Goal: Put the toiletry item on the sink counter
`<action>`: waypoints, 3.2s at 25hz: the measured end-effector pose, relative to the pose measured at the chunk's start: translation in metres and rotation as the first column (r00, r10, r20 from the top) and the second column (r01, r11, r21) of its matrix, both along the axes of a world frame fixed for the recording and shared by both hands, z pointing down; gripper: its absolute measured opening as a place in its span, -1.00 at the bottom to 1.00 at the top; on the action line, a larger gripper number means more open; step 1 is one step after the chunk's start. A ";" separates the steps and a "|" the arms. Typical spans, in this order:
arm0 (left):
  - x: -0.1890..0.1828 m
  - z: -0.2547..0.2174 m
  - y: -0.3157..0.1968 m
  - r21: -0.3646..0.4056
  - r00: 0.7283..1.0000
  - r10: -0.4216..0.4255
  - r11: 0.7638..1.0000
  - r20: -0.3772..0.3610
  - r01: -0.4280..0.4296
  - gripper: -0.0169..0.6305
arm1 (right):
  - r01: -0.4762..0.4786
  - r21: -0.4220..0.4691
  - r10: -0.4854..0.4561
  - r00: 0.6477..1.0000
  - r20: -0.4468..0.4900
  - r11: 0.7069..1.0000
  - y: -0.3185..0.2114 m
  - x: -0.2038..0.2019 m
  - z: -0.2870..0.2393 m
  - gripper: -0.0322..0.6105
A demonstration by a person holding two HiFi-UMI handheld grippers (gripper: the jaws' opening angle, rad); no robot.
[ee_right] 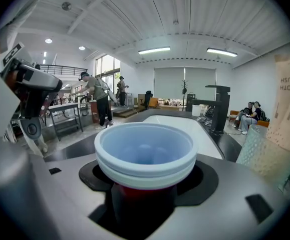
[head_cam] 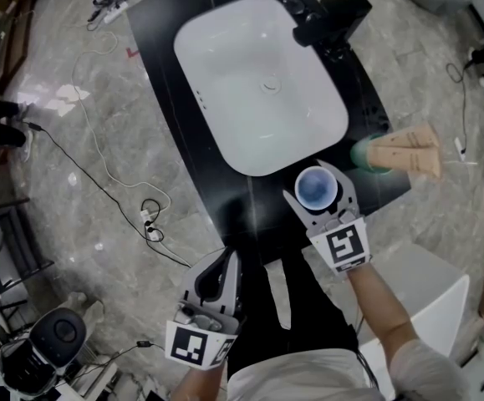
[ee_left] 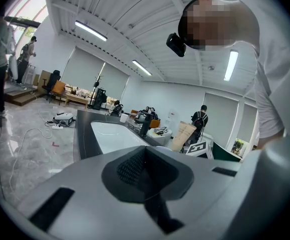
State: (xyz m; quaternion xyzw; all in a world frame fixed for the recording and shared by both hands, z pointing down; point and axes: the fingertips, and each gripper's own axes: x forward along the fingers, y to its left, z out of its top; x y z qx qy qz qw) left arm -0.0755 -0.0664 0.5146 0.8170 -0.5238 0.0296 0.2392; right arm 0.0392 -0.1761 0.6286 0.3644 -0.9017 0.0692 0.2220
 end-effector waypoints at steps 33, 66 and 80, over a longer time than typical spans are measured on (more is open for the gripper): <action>-0.003 0.004 0.022 -0.009 1.000 -0.008 1.000 -0.007 0.008 -0.94 | -0.041 -0.068 0.042 0.999 0.023 0.997 0.009 0.006 0.006 0.20; -0.021 -0.027 0.037 0.047 1.000 0.004 0.999 -0.003 -0.004 -0.94 | -0.223 -0.128 0.232 0.971 0.055 0.966 0.041 0.028 0.006 0.22; -0.012 -0.052 0.027 0.135 0.998 0.041 0.990 -0.042 -0.035 -0.94 | -0.299 -0.149 0.307 0.951 0.032 0.943 0.059 0.044 -0.013 0.21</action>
